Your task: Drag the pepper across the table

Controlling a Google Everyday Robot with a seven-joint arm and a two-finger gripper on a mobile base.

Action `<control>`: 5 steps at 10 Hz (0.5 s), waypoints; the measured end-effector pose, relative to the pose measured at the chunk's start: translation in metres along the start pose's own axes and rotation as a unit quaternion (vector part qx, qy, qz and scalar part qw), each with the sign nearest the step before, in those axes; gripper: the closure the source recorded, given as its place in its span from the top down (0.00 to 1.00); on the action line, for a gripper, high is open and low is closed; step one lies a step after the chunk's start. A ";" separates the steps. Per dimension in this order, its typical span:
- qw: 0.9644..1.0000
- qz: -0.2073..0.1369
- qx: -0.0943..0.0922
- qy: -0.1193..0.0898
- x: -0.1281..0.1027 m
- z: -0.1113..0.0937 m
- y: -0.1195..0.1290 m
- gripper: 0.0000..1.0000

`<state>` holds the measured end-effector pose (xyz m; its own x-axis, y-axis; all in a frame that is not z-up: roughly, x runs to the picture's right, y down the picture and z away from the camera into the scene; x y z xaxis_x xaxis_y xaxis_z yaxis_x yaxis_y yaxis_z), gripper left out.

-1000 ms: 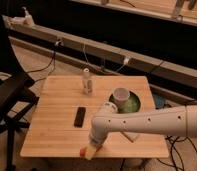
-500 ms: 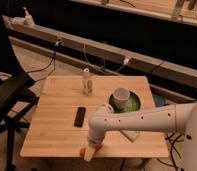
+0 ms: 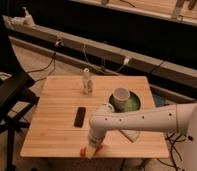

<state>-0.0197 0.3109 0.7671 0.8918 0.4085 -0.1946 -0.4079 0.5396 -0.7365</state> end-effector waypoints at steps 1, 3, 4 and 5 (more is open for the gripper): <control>1.000 0.000 0.001 -0.001 0.000 -0.002 -0.001 0.39; 1.000 0.001 -0.001 0.003 0.003 -0.002 0.000 0.20; 1.000 0.000 -0.001 0.002 0.002 -0.002 0.000 0.08; 1.000 0.005 -0.001 -0.003 0.002 -0.002 0.000 0.02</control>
<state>-0.0176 0.3098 0.7652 0.8863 0.4187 -0.1980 -0.4166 0.5339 -0.7358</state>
